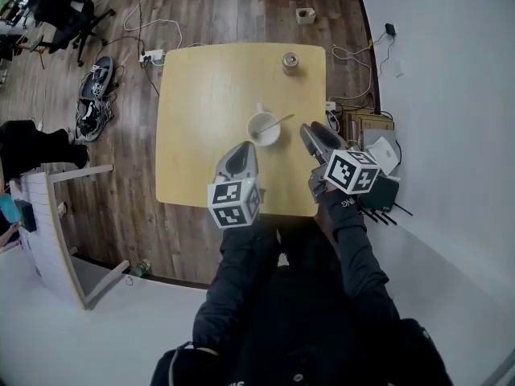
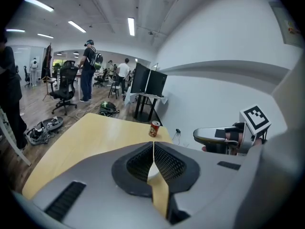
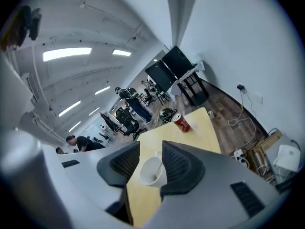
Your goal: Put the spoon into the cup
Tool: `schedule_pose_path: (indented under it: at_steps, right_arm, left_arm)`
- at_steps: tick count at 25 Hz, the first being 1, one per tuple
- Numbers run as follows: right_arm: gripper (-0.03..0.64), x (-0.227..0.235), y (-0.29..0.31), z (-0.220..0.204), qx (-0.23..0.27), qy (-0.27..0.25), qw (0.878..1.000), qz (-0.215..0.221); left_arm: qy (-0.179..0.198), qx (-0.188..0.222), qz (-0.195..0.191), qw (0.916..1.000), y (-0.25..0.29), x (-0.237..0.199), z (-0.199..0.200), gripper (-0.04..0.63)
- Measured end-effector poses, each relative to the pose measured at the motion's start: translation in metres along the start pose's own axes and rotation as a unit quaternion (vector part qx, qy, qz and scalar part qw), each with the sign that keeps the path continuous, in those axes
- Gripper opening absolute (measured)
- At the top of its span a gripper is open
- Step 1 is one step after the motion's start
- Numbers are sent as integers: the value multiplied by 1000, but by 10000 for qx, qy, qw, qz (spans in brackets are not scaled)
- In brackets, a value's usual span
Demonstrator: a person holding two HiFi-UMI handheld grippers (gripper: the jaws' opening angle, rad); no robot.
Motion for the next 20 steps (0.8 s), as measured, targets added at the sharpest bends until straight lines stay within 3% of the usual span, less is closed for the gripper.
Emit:
schedule_pose_path:
  at_steps: [2, 6, 10, 20]
  right_arm:
    - [143, -27, -12, 18, 69, -407, 9991, 8]
    - [42, -82, -34, 47, 220, -1379, 9900, 195]
    - [23, -123, -56, 62, 199, -2212, 9747, 249]
    - [23, -172, -94, 90, 563, -3001, 9522, 134]
  left_arm:
    - [-55, 97, -96, 9999, -12, 7, 15, 35]
    - [29, 334, -284, 9990, -37, 25, 41, 35]
    - [169, 658, -410, 9968, -61, 43, 65, 35]
    - [616, 1213, -815, 9873, -93, 84, 112, 35]
Point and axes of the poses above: the fingertips, and each gripper's own axes: y forward along the fingers, x to its right, z out of its top, the point moved 10 cm from there along -y, backward along the fingers, and after that the axes turned 6 degrees about z, right-handed, at the moved point
